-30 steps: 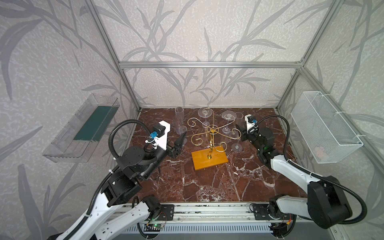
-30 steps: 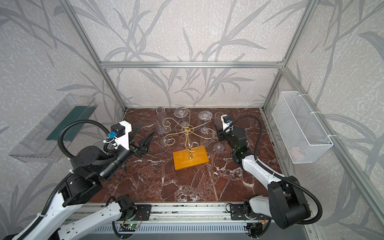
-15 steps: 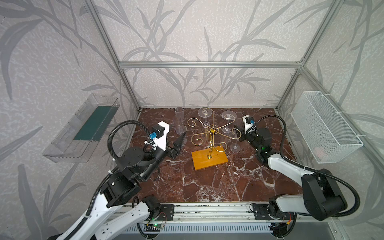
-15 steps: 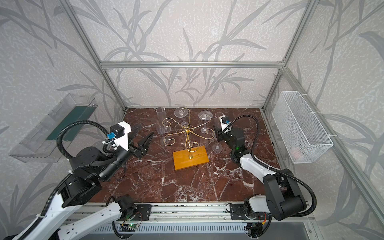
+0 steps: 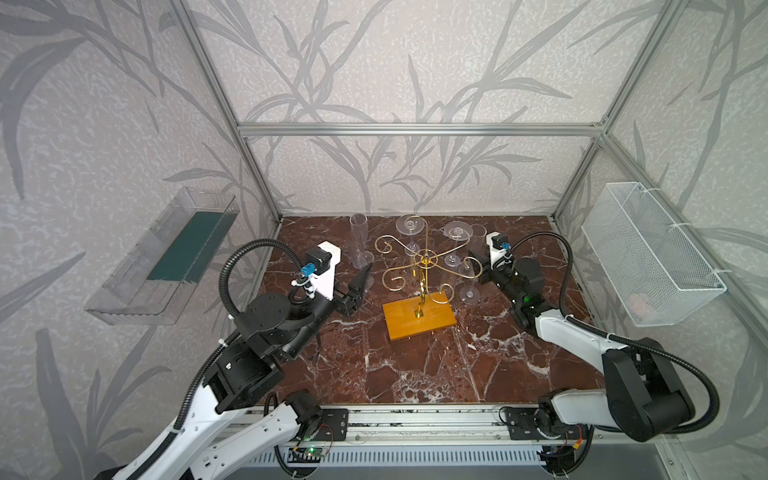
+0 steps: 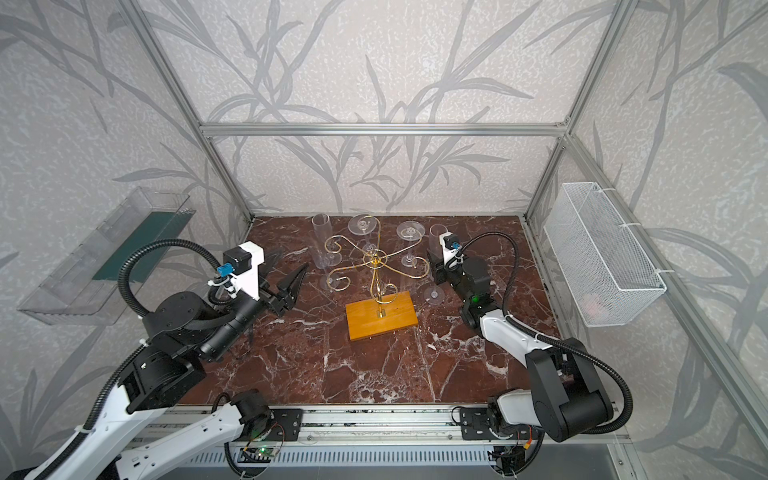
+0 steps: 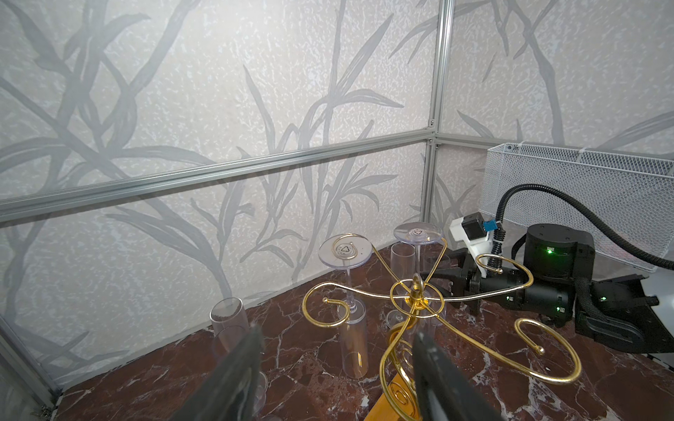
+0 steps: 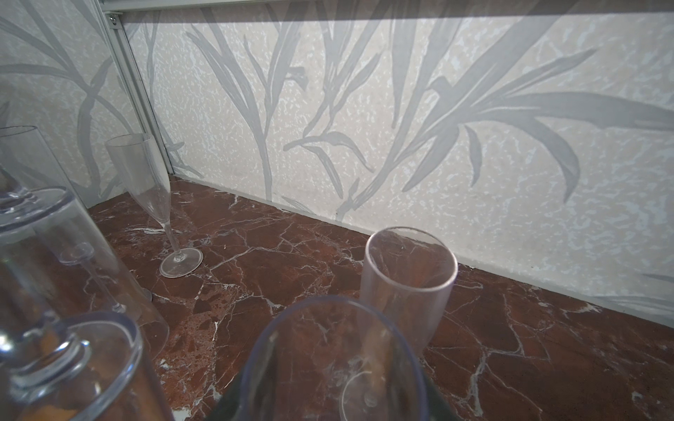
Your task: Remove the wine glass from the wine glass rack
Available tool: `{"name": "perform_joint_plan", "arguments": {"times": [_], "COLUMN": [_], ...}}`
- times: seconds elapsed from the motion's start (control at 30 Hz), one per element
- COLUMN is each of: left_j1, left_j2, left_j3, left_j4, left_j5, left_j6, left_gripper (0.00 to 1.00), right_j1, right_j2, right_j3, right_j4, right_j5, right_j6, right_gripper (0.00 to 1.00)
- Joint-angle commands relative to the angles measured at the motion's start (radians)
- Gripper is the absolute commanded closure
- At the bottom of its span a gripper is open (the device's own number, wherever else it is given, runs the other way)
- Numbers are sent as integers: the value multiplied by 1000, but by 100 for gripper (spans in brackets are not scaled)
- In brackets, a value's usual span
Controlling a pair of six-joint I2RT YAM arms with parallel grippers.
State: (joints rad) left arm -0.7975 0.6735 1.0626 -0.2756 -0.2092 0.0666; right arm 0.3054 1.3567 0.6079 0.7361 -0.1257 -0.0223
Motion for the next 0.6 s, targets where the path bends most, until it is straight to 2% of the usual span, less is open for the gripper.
{"name": "perform_joint_plan", "arguments": {"times": [0.0, 0.23, 0.4, 0.57], "left_j1": [-3, -2, 11, 101], "left_j2": [18, 68, 129, 240], "left_j3": [11, 35, 74, 160], "left_j4": [22, 56, 90, 103], "left_j5": [-15, -17, -72, -25], "left_j6": [31, 104, 182, 248], "left_gripper": [33, 30, 28, 27], "right_j1": [-5, -5, -5, -5], "right_j2": [-20, -52, -94, -195], "right_j3": [-21, -22, -23, -9], "right_j4": [-16, -32, -43, -84], "right_j5": [-2, -4, -12, 21], "right_j6": [-2, 5, 10, 13], "right_gripper": [48, 34, 28, 24]}}
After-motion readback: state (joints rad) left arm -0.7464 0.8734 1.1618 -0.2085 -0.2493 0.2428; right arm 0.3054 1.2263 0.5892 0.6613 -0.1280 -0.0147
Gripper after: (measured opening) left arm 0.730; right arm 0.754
